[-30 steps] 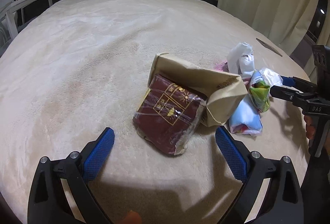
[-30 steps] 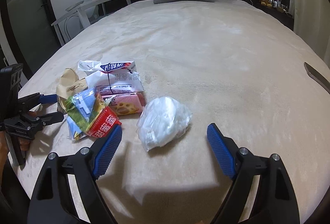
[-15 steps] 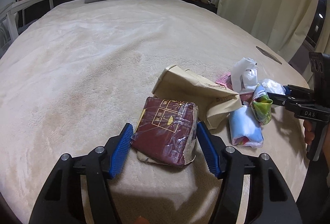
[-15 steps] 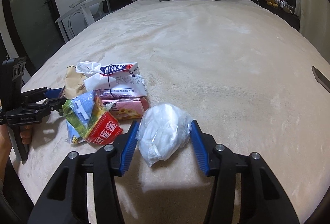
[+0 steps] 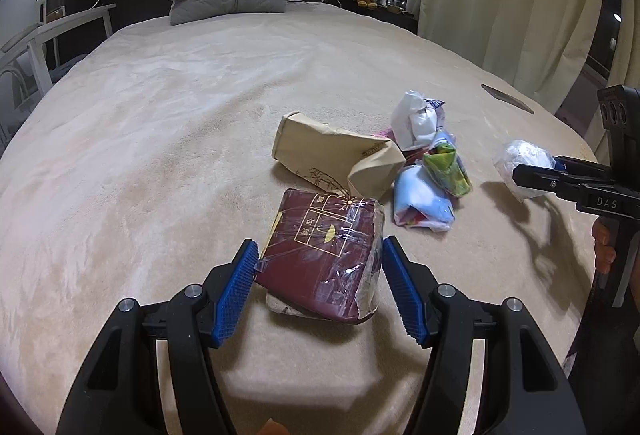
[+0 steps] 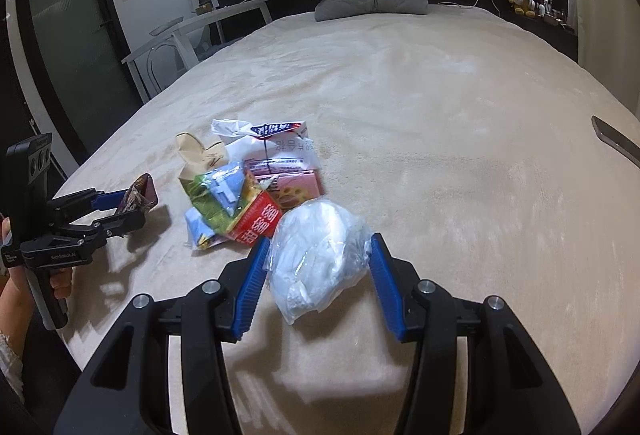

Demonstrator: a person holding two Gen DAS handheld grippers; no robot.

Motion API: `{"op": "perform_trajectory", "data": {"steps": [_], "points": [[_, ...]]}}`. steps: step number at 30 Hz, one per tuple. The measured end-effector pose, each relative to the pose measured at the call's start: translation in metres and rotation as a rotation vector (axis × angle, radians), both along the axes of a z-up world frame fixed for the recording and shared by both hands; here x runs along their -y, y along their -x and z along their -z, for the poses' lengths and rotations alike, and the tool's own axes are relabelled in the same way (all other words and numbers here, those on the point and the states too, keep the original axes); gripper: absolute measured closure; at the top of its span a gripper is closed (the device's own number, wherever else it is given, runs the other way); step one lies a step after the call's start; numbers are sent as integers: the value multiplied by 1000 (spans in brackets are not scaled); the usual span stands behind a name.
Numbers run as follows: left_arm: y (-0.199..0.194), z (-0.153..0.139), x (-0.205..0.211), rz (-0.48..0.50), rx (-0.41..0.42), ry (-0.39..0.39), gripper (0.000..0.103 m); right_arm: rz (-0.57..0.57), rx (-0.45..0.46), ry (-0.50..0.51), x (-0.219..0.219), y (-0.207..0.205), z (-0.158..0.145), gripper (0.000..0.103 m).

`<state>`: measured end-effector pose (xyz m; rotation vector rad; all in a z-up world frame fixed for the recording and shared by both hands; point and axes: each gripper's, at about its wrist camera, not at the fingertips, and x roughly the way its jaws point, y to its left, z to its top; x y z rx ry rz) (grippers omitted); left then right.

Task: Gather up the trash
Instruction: 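Grasp the maroon snack packet with the left tool while the right tool grasps the tissue ball, then carry the maroon packet and tissue ball down over the trash bag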

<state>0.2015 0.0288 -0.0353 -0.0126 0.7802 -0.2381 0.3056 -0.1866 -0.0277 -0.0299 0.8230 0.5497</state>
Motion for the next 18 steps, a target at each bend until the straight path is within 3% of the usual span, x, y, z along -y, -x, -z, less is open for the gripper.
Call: {"op": "perform_trajectory", "data": {"steps": [18], "points": [[105,0,28,-15,31,29,40,-37,8,-105,3,107,-3,52]]}}
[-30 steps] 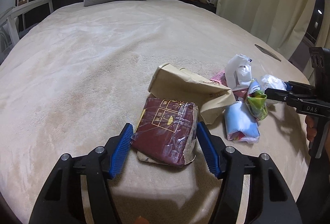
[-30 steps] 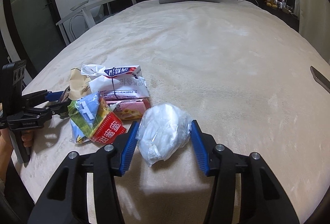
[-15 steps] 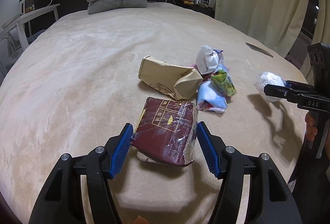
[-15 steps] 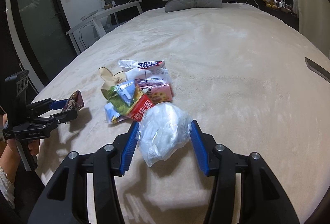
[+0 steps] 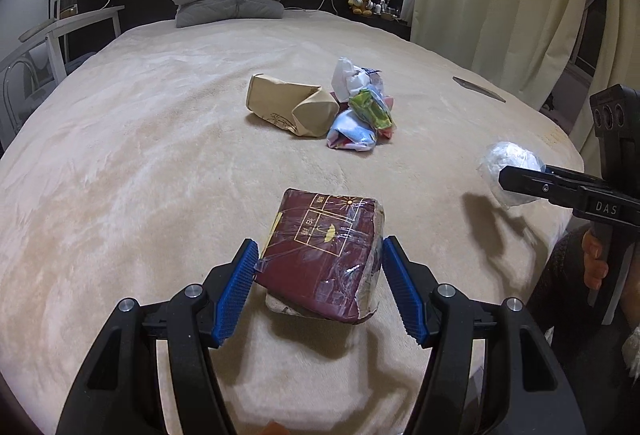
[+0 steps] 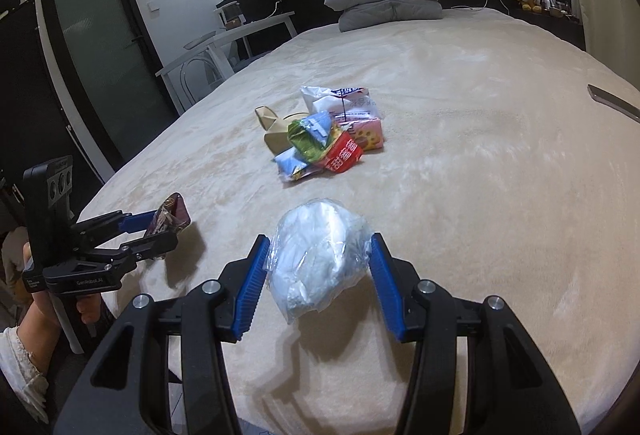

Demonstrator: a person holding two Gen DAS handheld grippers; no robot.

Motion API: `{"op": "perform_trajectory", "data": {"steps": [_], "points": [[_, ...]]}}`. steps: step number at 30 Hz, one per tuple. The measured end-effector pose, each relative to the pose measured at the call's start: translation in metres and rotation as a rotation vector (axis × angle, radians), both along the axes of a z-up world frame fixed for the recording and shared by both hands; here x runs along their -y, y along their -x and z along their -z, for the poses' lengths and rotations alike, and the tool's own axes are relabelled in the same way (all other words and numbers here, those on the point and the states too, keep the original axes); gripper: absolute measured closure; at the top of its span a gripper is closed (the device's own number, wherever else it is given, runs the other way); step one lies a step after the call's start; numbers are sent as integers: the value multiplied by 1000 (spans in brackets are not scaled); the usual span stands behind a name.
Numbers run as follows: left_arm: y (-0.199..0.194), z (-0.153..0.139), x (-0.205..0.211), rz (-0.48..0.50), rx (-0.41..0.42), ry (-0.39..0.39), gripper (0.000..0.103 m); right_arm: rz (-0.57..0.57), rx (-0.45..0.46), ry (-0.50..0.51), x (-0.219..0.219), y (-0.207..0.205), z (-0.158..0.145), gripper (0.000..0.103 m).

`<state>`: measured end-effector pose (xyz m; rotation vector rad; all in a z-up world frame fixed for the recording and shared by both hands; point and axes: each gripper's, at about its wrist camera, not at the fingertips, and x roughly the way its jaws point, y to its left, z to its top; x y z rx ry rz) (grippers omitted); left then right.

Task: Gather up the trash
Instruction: 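Carry the maroon packet and tissue ball down over the trash bag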

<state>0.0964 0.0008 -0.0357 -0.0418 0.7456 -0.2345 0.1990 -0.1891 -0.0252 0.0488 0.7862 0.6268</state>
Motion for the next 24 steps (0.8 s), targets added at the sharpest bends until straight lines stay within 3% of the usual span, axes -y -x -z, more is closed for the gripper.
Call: {"op": "perform_trajectory", "data": {"steps": [24], "points": [[119,28,55,45,-53,-33,40,-102,1,34,-1,133,12,52]]}}
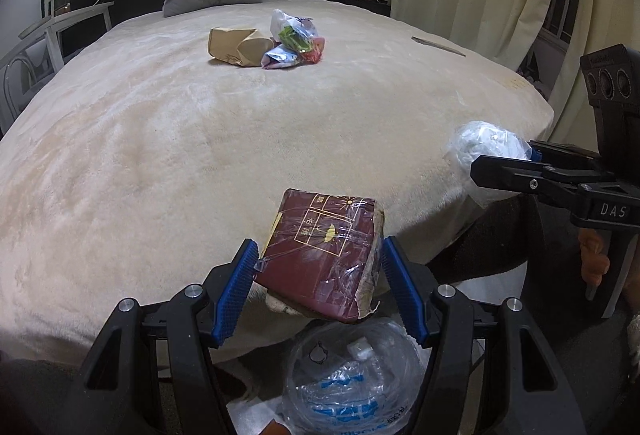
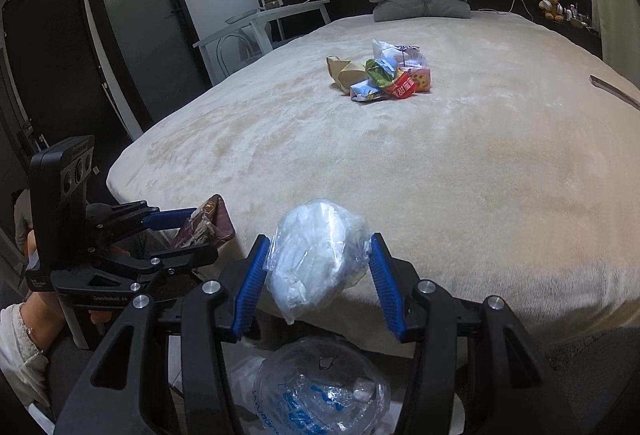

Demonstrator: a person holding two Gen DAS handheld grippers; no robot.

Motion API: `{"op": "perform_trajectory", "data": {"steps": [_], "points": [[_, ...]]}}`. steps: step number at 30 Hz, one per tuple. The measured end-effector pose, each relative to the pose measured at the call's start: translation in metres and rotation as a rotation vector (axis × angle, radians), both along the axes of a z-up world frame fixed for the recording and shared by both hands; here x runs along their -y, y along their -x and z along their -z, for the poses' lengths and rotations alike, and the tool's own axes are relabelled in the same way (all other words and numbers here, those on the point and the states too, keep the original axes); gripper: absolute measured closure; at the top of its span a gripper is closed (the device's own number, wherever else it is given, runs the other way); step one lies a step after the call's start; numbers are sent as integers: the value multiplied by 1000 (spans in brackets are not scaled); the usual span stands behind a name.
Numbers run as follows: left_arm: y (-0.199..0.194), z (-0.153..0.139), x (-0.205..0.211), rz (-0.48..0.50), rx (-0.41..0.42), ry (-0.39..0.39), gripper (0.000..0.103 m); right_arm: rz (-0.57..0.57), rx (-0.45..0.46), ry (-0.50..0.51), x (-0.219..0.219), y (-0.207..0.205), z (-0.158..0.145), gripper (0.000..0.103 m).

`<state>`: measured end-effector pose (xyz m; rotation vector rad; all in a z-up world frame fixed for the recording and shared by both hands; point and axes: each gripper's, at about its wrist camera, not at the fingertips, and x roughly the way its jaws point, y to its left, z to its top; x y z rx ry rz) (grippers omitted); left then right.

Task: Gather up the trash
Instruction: 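Carry the maroon packet and tissue ball down over the trash bag, then open both tools to drop the packet and tissue into the bag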

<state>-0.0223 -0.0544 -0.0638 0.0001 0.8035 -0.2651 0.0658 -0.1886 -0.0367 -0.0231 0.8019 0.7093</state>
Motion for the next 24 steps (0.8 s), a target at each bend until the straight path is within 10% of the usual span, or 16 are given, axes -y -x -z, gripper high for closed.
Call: {"op": "perform_trajectory", "data": {"steps": [24], "points": [[3,110,43,21,-469,-24,40,85,-441,290,-29,-4,107,52]]}}
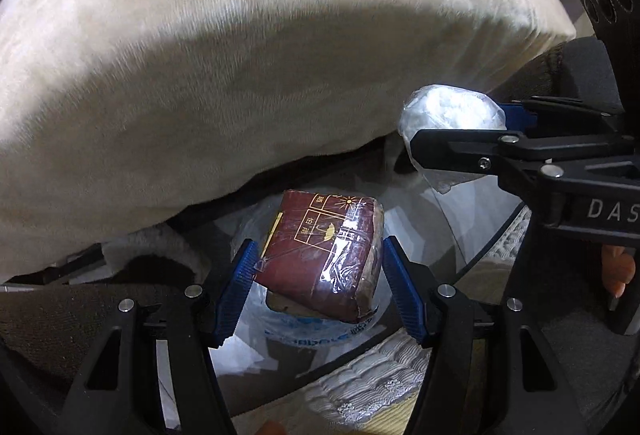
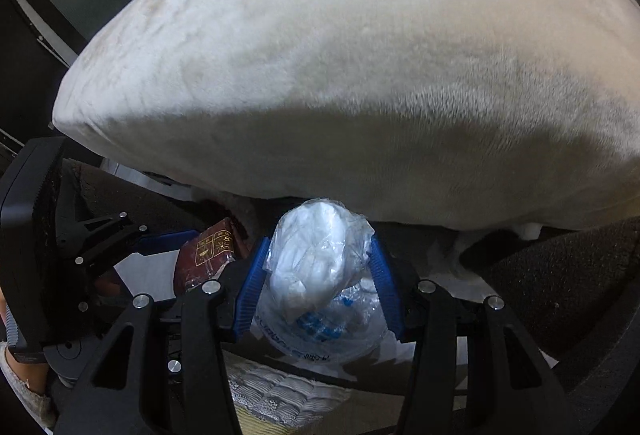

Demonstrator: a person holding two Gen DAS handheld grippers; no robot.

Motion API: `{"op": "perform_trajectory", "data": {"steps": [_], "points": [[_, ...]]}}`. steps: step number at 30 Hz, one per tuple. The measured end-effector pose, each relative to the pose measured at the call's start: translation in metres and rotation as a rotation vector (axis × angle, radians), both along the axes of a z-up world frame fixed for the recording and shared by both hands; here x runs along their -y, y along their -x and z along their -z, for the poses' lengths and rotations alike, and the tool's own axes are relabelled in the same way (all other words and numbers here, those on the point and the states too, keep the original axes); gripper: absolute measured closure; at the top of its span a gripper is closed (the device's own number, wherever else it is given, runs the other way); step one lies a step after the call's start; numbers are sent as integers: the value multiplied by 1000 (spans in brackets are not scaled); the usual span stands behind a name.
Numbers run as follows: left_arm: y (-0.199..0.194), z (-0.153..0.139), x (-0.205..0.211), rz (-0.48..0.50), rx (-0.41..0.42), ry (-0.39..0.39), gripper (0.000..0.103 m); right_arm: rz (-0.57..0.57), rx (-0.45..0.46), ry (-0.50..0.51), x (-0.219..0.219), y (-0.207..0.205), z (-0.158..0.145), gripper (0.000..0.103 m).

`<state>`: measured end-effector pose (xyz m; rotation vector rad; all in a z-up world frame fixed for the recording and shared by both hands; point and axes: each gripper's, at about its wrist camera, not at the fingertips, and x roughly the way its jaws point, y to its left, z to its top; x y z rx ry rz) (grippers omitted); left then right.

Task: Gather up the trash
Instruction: 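Open both tools to drop the packet and tissue into the bag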

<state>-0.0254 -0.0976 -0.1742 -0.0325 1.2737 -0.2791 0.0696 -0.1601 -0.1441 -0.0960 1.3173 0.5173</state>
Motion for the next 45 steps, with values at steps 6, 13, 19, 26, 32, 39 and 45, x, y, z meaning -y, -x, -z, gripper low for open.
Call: {"op": "perform_trajectory", "data": {"steps": [6,13,19,26,32,39,45], "points": [[-11,31,8,9,-117,-63,40,20,-135,62,-7,-9,37,52],[-17,76,15,31,-258,-131,40,78,-269,115,-4,-21,79,52],[-20,112,15,32,-352,-135,40,99,-364,155,-1,-29,115,52],[-28,141,15,36,-423,-131,41,119,-443,180,2,-35,144,52],[-31,154,13,25,-464,-111,41,132,-482,191,3,-37,158,52],[-29,150,9,16,-457,-109,10,180,-470,206,11,-39,156,35],[-27,134,10,10,-406,-121,6,187,-437,202,15,-37,144,24]]}}
